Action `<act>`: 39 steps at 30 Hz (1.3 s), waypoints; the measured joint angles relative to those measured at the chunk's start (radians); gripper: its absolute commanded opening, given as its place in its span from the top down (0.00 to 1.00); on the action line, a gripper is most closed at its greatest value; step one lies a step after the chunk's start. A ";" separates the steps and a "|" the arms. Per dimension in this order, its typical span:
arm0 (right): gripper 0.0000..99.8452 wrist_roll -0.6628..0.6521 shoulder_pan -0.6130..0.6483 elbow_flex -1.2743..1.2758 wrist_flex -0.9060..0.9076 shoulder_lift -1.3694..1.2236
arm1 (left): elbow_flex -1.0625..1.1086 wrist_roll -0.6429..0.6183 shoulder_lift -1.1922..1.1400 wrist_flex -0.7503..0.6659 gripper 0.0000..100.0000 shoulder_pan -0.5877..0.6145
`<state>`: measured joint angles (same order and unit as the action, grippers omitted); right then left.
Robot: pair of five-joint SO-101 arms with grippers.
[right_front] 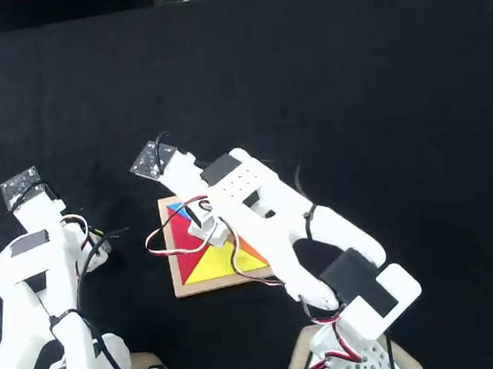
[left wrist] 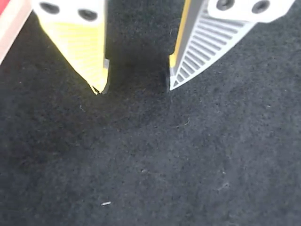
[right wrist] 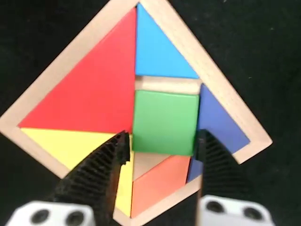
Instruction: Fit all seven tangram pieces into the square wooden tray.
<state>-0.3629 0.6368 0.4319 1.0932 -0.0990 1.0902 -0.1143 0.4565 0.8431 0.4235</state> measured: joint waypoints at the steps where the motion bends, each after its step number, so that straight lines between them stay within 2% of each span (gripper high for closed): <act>1: 0.66 0.000 0.000 0.000 0.006 0.000 | 0.000 0.000 0.000 0.000 0.75 0.000; 4: 0.64 0.000 0.000 0.000 0.009 0.002 | 0.000 0.000 0.000 0.000 0.71 0.000; 9: 0.70 -0.002 0.000 0.002 0.026 0.083 | -0.011 0.000 0.000 0.014 0.71 -0.032; 11: 0.78 0.000 -0.003 0.002 0.052 0.147 | -0.054 0.000 0.000 0.063 0.71 -0.074; 14: 0.99 -0.002 -0.077 0.002 0.100 0.273 | -0.160 0.000 0.000 0.161 0.71 -0.167; 18: 0.95 -0.002 -0.293 0.002 0.110 0.470 | -0.307 -0.002 0.000 0.256 0.72 -0.338; 22: 0.99 0.114 -0.582 0.091 -0.038 0.562 | -0.394 -0.009 -0.006 0.278 0.88 -0.562; 24: 0.99 0.186 -0.680 0.175 -0.158 0.554 | -0.416 -0.058 -0.018 0.273 0.93 -0.655; 29: 0.99 0.232 -0.727 0.244 -0.376 0.402 | -0.430 -0.097 -0.104 0.235 0.90 -0.753; 33: 0.99 0.275 -0.735 0.178 -0.397 0.215 | -0.451 -0.103 -0.203 0.226 0.91 -0.850; 39: 0.99 0.281 -0.796 0.041 -0.402 0.008 | -0.557 -0.103 -0.345 0.226 0.91 -0.919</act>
<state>-0.0821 -0.1596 0.4733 0.6912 -0.0913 0.5332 -0.2171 0.1112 1.0687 -0.4956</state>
